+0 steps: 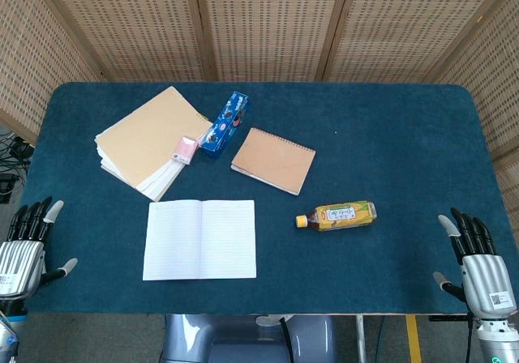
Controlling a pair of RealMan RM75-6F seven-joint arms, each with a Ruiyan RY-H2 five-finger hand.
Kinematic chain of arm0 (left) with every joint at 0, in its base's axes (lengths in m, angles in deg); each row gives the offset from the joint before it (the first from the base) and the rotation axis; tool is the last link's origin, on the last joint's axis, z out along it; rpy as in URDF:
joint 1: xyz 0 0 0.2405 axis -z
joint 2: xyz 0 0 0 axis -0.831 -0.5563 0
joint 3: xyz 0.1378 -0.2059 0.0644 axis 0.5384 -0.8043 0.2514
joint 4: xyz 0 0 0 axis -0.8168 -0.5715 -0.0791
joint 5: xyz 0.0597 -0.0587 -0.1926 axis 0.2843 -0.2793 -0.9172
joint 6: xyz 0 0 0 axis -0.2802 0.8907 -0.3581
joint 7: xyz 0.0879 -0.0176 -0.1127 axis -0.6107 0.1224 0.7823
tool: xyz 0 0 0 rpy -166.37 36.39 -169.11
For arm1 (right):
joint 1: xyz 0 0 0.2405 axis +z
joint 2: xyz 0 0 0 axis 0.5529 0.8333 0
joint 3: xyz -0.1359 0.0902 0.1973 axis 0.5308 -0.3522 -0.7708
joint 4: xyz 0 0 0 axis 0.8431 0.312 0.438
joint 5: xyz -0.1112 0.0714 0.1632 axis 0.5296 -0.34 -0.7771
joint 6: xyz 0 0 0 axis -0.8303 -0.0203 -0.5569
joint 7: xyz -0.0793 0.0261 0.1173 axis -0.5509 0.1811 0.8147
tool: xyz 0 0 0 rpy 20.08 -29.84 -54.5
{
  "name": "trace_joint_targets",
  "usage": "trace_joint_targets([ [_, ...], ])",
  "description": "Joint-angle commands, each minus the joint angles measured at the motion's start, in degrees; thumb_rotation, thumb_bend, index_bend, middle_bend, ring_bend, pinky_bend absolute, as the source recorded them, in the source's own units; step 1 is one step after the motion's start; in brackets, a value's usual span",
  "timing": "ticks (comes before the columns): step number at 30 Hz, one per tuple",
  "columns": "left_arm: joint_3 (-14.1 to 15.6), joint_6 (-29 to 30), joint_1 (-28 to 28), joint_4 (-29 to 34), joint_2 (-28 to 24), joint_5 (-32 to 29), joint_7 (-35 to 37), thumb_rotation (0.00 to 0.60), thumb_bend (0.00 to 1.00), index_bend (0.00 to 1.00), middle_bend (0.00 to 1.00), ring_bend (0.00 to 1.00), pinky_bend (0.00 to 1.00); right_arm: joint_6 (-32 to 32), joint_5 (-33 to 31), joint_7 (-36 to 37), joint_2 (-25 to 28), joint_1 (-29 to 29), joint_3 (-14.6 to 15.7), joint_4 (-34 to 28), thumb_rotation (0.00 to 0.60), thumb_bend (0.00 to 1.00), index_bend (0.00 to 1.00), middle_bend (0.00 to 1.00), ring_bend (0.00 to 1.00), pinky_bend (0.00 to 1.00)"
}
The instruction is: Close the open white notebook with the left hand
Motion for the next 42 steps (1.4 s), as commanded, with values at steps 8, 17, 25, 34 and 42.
trace_joint_targets([
  [8,-0.64,-0.2,-0.26,-0.2,0.05,-0.19,0.46,0.6,0.11,0.0,0.0,0.0,0.0,0.71,0.05,-0.27,0.06,0.19,0.35,-0.44,0.6,0.1,0.0,0.0,0.0,0.0],
  [17,-0.86,-0.77,-0.26,-0.16,0.08,0.08,0.72,0.6,0.11,0.0,0.0,0.0,0.0,1.46,-0.31,-0.86,-0.29,0.46,0.4,-0.33,0.6,0.1,0.0,0.0,0.0,0.0],
  [25,-0.43,-1.67,-0.11,0.14,0.45,0.85,0.06,0.6,0.11,0.0,0.0,0.0,0.0,1.33,-0.64,-0.77,-0.17,0.26,0.42,-0.1,0.6,0.1,0.0,0.0,0.0,0.0],
  [34,1.63,-4.14,0.56,0.71,2.06,3.41,-3.21,0.6,0.12,0.0,0.0,0.0,0.0,1.29,-0.62,-0.26,0.13,0.2,0.49,-0.47,0.6,0.1,0.0,0.0,0.0,0.0],
  [42,4.16,-9.4,2.39,1.51,6.47,6.32,-10.07,0.6,0.22,0.0,0.0,0.0,0.0,1.42,-1.13,0.97,0.41,0.25,0.28,-0.41,0.6,0.1,0.0,0.0,0.0,0.0],
])
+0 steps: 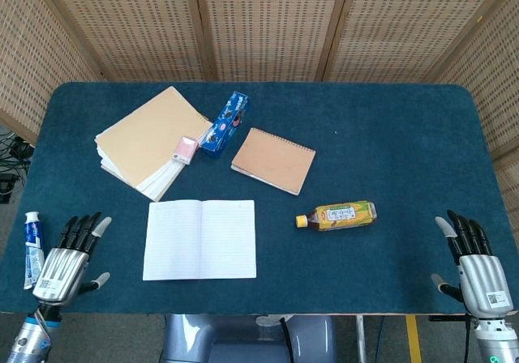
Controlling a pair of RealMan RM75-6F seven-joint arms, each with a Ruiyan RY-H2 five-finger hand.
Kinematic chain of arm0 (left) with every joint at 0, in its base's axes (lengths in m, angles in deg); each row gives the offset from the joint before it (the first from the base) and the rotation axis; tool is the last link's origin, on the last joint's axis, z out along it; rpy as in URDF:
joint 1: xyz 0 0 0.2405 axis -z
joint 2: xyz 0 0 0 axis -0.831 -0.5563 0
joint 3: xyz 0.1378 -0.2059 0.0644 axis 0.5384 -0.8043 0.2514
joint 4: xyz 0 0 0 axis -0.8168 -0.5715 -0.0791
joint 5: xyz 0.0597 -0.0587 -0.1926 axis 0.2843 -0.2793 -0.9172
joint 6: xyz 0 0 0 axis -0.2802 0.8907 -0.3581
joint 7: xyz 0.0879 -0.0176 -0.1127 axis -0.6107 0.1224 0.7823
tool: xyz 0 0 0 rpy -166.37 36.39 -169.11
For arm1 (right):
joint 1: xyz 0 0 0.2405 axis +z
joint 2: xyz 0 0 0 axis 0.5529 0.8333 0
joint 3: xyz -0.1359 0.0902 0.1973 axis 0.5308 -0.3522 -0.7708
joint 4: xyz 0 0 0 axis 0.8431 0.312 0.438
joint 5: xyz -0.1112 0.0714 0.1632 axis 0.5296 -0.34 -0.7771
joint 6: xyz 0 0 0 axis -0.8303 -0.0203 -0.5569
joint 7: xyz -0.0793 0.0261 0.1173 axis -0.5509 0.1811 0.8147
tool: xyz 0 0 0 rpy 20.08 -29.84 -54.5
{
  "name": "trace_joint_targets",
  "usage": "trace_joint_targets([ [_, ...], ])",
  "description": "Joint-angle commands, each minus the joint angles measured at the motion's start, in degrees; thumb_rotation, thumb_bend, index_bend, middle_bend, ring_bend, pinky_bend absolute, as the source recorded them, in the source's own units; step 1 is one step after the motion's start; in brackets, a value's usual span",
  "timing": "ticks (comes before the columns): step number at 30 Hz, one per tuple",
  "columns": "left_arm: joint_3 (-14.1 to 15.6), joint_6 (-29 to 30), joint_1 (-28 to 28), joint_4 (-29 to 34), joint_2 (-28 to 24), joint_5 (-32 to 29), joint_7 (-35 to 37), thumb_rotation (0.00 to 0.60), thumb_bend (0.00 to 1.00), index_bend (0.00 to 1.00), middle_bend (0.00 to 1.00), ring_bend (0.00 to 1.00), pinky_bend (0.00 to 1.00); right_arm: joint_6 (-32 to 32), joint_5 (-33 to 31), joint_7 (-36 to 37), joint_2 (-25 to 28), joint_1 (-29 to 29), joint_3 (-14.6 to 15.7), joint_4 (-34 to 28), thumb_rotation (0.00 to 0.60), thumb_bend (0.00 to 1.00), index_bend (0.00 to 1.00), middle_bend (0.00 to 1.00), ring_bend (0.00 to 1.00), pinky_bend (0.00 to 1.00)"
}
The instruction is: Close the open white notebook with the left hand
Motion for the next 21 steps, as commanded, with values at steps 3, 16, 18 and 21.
trace_joint_targets([
  [3,1.41,-4.45,1.65,0.19,3.95,1.13,-4.96,0.6,0.27,0.0,0.0,0.0,0.0,-0.14,-0.07,0.73,0.25,-0.03,-0.09,0.0,0.6,0.1,0.0,0.0,0.0,0.0],
  [16,0.15,-12.86,4.64,-1.73,13.08,-3.66,-13.46,0.6,0.28,0.0,0.0,0.0,0.0,-0.02,-0.62,1.86,0.54,-0.02,-0.3,-0.03,0.6,0.1,0.0,0.0,0.0,0.0],
  [18,-0.34,-13.54,4.96,-2.17,14.45,-4.78,-15.18,0.6,0.28,0.0,0.0,0.0,0.0,0.06,-0.79,2.11,0.61,0.03,-0.39,-0.01,0.6,0.1,0.0,0.0,0.0,0.0],
  [21,-0.63,-14.02,5.22,-2.38,15.27,-5.75,-16.4,0.6,0.28,0.0,0.0,0.0,0.0,0.02,-0.77,2.24,0.63,0.02,-0.41,0.04,0.6,0.1,0.0,0.0,0.0,0.0],
])
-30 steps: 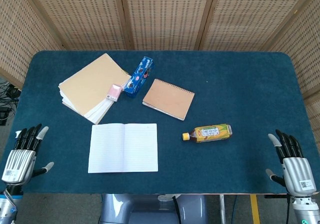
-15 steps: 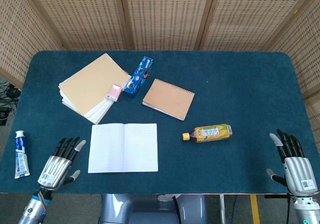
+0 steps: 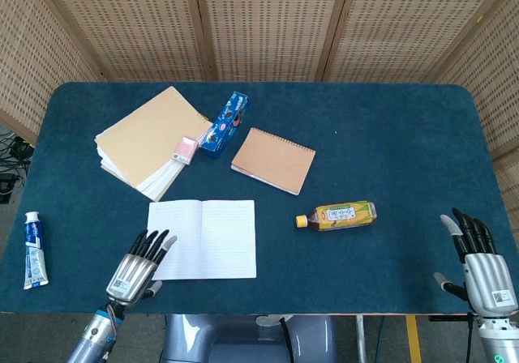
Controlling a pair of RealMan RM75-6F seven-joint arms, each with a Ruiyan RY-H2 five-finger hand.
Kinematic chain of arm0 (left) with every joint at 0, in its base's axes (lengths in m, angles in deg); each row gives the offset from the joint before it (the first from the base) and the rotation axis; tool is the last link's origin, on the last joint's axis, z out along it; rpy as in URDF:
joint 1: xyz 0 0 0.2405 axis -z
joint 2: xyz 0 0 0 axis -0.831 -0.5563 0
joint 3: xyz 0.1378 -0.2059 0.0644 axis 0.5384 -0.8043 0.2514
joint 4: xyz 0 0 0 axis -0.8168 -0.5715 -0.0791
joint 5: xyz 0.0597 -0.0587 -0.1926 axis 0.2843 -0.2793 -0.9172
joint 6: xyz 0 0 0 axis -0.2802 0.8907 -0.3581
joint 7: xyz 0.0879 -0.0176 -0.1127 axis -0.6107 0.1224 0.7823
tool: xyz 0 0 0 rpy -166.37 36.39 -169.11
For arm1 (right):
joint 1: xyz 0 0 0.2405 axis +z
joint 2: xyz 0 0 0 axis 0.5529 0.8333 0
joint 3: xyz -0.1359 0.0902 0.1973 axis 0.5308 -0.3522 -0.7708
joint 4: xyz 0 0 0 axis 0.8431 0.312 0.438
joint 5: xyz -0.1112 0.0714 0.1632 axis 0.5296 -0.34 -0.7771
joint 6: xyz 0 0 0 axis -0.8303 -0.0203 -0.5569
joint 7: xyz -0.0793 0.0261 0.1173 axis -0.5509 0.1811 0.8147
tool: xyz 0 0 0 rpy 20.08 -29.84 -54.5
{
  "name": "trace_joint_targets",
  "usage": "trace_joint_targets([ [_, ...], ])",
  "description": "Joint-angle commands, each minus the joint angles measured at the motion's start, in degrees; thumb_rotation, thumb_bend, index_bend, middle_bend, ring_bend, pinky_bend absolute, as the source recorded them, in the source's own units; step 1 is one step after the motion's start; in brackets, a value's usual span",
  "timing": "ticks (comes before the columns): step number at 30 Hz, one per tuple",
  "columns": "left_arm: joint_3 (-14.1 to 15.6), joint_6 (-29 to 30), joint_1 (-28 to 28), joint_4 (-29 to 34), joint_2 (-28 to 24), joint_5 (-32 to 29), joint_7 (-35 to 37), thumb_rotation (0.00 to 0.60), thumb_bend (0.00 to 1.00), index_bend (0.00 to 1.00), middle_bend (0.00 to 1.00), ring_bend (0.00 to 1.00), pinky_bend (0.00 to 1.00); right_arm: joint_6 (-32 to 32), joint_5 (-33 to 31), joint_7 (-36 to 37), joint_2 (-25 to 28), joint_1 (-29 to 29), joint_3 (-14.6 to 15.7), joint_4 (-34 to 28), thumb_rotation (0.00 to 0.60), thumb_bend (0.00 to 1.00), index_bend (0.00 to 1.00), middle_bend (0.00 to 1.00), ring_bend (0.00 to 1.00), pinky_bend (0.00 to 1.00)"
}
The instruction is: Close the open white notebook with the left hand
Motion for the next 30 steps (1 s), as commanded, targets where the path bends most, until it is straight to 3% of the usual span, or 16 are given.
trace_joint_targets([
  [1,-0.51,-1.11,0.61,-0.64,1.25,-1.52,-1.66,0.6,0.28,0.0,0.0,0.0,0.0,-0.09,0.05,0.09,0.01,-0.01,-0.04,0.02,0.6,0.1,0.0,0.0,0.0,0.0],
  [30,0.33,-1.6,1.96,-4.5,5.13,-4.66,-3.63,0.6,0.28,0.0,0.0,0.0,0.0,0.04,-0.3,0.66,0.02,0.07,-0.26,0.05,0.6,0.1,0.0,0.0,0.0,0.0],
])
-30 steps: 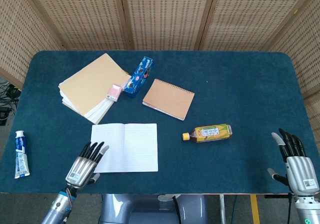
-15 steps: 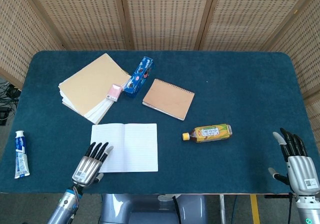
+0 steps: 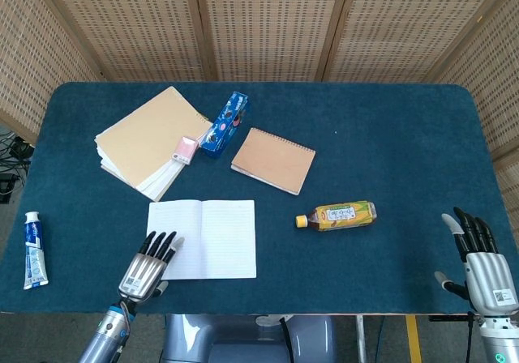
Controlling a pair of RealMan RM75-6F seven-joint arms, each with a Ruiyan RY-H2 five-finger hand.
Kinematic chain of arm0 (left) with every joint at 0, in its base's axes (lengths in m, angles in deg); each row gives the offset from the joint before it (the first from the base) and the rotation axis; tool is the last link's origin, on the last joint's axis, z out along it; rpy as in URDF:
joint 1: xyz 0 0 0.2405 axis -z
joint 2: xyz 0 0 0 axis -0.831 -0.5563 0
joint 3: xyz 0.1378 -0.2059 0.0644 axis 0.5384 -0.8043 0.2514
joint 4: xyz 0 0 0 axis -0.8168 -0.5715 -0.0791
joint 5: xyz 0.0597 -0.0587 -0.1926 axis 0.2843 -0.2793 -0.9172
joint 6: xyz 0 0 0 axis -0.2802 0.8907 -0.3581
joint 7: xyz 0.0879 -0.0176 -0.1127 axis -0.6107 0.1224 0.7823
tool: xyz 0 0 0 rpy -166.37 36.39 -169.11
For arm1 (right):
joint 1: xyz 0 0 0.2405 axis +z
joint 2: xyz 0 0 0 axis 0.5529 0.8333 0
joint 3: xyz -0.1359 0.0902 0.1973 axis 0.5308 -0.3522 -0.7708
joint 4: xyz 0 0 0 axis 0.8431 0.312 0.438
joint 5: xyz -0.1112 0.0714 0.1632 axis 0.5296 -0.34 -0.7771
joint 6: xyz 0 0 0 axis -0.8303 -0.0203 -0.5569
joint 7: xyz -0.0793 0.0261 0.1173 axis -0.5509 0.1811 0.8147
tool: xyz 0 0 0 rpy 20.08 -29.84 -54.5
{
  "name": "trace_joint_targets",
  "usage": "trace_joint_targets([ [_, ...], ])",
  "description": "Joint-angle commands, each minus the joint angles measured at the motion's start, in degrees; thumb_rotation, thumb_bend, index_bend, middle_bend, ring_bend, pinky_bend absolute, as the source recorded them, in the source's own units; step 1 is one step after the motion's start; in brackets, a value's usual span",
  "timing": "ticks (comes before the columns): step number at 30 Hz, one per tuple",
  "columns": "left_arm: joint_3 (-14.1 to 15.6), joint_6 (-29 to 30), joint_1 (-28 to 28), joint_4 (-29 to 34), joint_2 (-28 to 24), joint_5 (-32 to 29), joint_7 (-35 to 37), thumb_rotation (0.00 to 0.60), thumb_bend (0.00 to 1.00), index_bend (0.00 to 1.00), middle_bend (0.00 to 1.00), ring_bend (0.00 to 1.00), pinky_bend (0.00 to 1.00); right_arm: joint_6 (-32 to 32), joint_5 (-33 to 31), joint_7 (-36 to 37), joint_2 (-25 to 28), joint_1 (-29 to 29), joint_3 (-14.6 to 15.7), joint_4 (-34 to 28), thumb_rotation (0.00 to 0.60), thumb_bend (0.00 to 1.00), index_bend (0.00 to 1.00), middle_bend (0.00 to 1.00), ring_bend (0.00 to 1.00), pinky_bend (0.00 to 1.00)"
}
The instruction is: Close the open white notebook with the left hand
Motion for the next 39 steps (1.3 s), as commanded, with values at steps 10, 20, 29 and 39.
trace_joint_targets([
  [10,-0.53,2.24,0.15,-2.28,0.98,0.82,-0.43,0.6,0.33,0.0,0.0,0.0,0.0,0.02,0.03,-0.08,-0.05,0.01,0.02,-0.02,0.6,0.1,0.0,0.0,0.0,0.0],
  [20,-0.04,4.23,0.29,-3.54,1.32,2.94,-0.27,0.6,0.58,0.0,0.0,0.0,0.0,0.06,-0.04,-0.36,-0.14,-0.03,0.06,-0.09,0.6,0.1,0.0,0.0,0.0,0.0],
  [29,-0.2,6.73,0.99,-4.91,1.52,6.39,-0.09,0.6,0.61,0.0,0.0,0.0,0.0,-0.03,-0.1,-0.18,-0.12,-0.06,0.0,-0.08,0.6,0.1,0.0,0.0,0.0,0.0],
  [39,-0.91,12.11,2.07,-6.87,1.84,12.83,1.8,0.6,0.44,0.0,0.0,0.0,0.0,-0.1,-0.33,0.08,0.03,-0.15,-0.1,-0.2,0.6,0.1,0.0,0.0,0.0,0.0],
])
